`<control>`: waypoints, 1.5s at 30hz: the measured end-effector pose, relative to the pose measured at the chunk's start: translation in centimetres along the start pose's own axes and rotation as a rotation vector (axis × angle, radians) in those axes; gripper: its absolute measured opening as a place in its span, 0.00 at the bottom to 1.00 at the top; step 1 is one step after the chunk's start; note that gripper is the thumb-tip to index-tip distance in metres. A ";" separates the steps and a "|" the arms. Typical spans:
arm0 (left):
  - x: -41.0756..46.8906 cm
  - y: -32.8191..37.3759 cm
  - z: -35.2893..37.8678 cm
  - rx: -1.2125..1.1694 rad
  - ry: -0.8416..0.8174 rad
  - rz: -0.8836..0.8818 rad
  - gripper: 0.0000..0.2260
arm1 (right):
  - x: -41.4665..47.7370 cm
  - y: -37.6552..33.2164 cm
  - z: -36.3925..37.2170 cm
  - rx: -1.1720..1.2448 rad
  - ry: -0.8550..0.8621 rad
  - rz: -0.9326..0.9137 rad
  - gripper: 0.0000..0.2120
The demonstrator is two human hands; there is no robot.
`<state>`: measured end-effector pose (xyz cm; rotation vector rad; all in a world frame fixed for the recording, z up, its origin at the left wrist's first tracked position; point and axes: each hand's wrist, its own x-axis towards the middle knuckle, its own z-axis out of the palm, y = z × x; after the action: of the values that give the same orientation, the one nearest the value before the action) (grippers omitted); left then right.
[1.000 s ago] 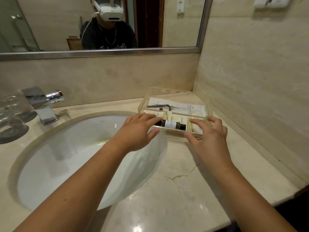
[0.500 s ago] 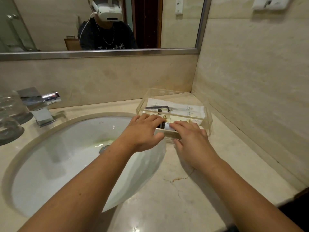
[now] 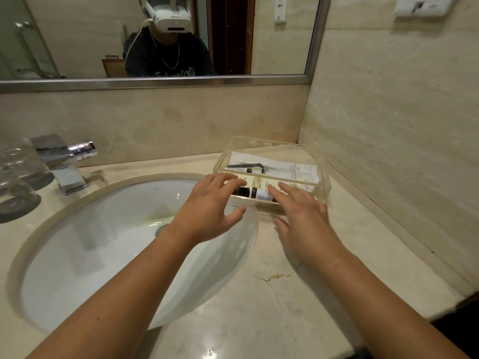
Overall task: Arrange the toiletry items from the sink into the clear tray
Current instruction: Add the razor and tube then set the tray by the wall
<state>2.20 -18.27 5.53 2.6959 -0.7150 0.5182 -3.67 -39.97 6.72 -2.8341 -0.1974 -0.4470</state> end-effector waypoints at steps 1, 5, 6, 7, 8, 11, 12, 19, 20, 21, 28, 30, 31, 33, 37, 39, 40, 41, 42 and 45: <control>-0.5 -0.3 0.0 0.014 0.013 0.000 0.23 | -0.5 0.3 -0.1 -0.003 0.052 0.042 0.29; -1.3 -1.0 0.0 0.054 0.050 0.021 0.20 | -1.6 2.2 -0.5 0.068 0.219 0.182 0.19; -1.3 -1.0 0.0 0.058 0.054 0.023 0.20 | -1.6 2.5 -0.3 0.110 0.233 0.184 0.16; -1.2 -1.0 0.0 0.063 0.054 0.025 0.20 | -1.5 2.6 -0.1 0.151 0.243 0.179 0.14; -1.0 -0.9 0.0 0.068 0.055 0.027 0.20 | -1.4 2.6 0.1 0.177 0.249 0.172 0.13; -0.5 -0.7 0.2 0.079 0.065 0.023 0.20 | -1.0 2.4 0.6 0.186 0.262 0.159 0.13; -0.2 -0.7 0.3 0.080 0.071 0.024 0.20 | -0.8 2.4 0.6 0.181 0.262 0.161 0.14; 1.4 -0.6 1.3 0.116 0.129 0.031 0.20 | 0.5 2.1 1.2 0.010 0.269 0.101 0.28; 1.6 -0.6 1.4 0.123 0.134 0.033 0.20 | 0.6 2.1 1.3 -0.030 0.256 0.094 0.31; 1.8 -0.6 1.5 0.128 0.137 0.036 0.20 | 0.7 2.1 1.5 -0.057 0.244 0.097 0.34; 2.5 -0.7 1.7 0.129 0.118 0.045 0.20 | 1.7 1.9 1.3 -0.146 0.148 0.111 0.37; 2.6 -0.7 1.7 0.128 0.108 0.042 0.20 | 1.9 1.7 1.0 -0.164 0.105 0.115 0.35; 2.7 -0.7 1.7 0.124 0.103 0.038 0.20 | 2.0 1.6 0.9 -0.170 0.094 0.119 0.35; 2.8 -0.5 1.6 0.122 0.106 0.027 0.20 | 2.3 1.5 0.9 -0.166 0.076 0.130 0.34; 3.3 -0.2 1.6 0.155 0.157 -0.005 0.17 | 2.7 1.7 1.2 -0.151 0.107 0.145 0.35; 3.5 -0.4 1.8 0.155 0.191 -0.038 0.16 | 2.8 1.8 1.4 -0.162 0.174 0.144 0.35; 3.6 -0.5 1.9 0.150 0.209 -0.061 0.15 | 2.7 1.9 1.5 -0.161 0.220 0.145 0.34; 3.7 -0.7 1.9 0.132 0.224 -0.090 0.16 | 2.7 2.1 1.6 -0.153 0.267 0.146 0.32; 3.8 -0.8 2.0 0.096 0.234 -0.128 0.17 | 2.7 2.3 1.6 -0.141 0.300 0.149 0.30; 4.0 -1.2 2.1 -0.029 0.228 -0.207 0.20 | 2.9 2.8 1.5 -0.121 0.321 0.152 0.26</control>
<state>6.65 -19.75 5.07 2.5884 -0.3746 0.7387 -0.01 -41.95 5.65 -2.8123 0.1106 -0.8944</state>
